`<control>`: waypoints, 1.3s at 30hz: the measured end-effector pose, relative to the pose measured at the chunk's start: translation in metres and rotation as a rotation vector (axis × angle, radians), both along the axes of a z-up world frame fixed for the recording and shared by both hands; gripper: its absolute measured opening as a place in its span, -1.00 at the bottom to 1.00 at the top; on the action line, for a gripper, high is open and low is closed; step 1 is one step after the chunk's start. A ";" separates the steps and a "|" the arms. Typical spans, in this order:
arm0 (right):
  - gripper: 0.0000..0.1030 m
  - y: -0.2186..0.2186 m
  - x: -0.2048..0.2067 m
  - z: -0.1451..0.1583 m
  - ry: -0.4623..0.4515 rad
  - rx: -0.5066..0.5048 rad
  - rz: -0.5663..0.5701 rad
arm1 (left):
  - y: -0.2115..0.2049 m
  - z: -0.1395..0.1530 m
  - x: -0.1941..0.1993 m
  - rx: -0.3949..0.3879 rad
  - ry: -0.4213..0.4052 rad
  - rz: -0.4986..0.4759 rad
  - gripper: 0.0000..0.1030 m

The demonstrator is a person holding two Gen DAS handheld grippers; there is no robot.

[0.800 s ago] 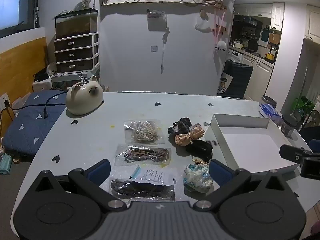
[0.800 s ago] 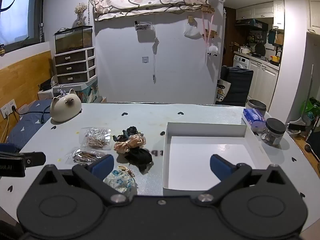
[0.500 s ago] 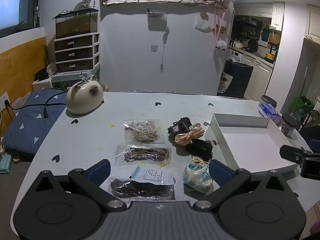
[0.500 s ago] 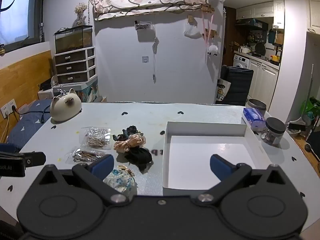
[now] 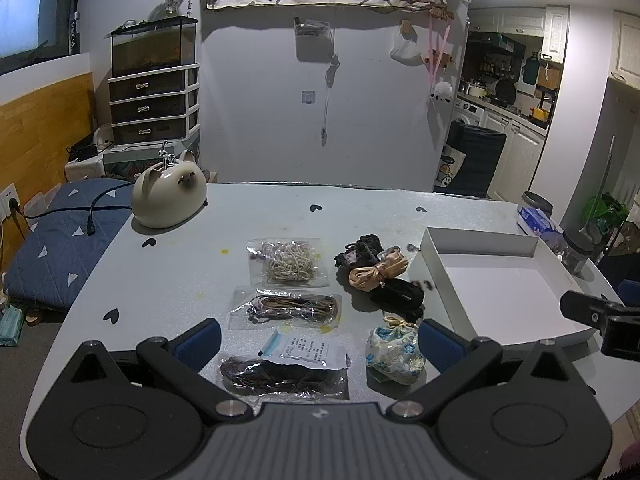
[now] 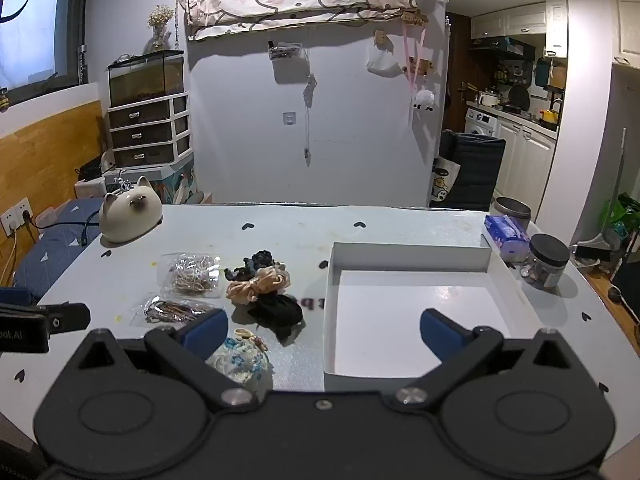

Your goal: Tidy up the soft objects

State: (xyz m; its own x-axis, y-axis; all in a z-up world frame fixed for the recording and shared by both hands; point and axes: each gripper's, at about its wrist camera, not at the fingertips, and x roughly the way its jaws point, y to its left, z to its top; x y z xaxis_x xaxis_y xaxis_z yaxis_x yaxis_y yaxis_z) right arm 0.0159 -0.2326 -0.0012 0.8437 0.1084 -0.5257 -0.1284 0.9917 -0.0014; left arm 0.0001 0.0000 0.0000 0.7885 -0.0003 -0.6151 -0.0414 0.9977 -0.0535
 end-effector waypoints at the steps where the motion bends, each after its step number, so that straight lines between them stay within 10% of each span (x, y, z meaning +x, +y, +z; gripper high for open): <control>1: 1.00 0.000 0.000 0.000 0.000 0.000 0.000 | 0.000 0.000 0.000 0.000 0.000 0.000 1.00; 39: 1.00 -0.001 0.001 -0.001 0.001 -0.001 0.001 | 0.000 -0.004 0.003 0.000 0.002 0.005 1.00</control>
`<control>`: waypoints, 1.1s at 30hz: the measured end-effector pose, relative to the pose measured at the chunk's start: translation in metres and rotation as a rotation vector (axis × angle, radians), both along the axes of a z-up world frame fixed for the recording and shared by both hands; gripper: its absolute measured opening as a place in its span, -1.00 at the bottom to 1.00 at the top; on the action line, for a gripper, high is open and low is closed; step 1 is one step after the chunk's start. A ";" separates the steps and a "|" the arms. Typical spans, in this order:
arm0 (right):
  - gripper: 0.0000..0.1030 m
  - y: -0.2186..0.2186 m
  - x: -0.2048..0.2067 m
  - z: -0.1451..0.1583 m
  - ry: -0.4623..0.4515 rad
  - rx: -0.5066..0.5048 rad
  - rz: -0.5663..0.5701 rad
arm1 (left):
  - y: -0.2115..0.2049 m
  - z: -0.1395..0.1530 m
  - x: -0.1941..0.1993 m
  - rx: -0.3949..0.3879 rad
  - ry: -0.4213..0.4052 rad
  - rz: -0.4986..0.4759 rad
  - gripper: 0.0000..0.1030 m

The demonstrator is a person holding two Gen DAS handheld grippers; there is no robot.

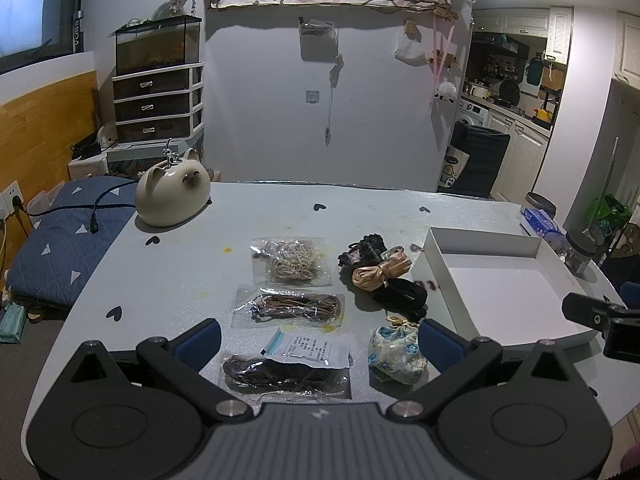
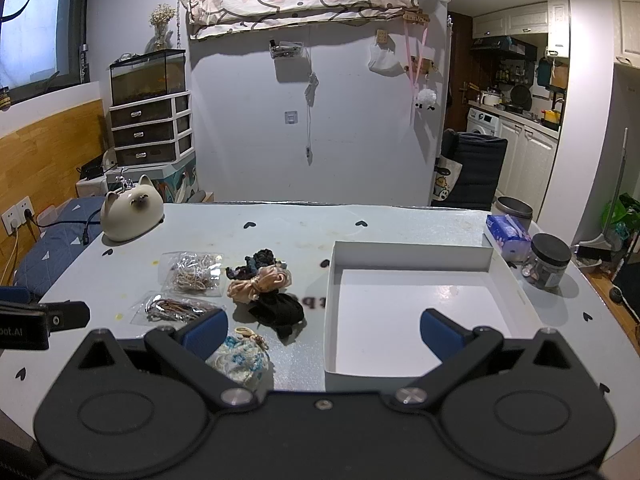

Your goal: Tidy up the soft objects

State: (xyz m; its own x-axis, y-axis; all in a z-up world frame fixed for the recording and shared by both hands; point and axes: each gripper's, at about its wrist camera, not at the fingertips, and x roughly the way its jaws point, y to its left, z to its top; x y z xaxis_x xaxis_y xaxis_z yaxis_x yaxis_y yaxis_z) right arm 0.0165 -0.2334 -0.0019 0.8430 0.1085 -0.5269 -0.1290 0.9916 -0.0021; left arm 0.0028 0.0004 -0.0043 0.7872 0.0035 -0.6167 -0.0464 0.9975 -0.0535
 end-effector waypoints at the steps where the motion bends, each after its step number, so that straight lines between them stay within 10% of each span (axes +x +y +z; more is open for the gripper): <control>1: 1.00 0.000 0.000 0.000 0.000 0.000 0.000 | 0.000 0.000 0.000 0.000 0.000 0.000 1.00; 33: 1.00 0.002 0.001 0.001 0.004 -0.001 0.008 | 0.001 0.002 -0.004 -0.001 0.000 0.001 1.00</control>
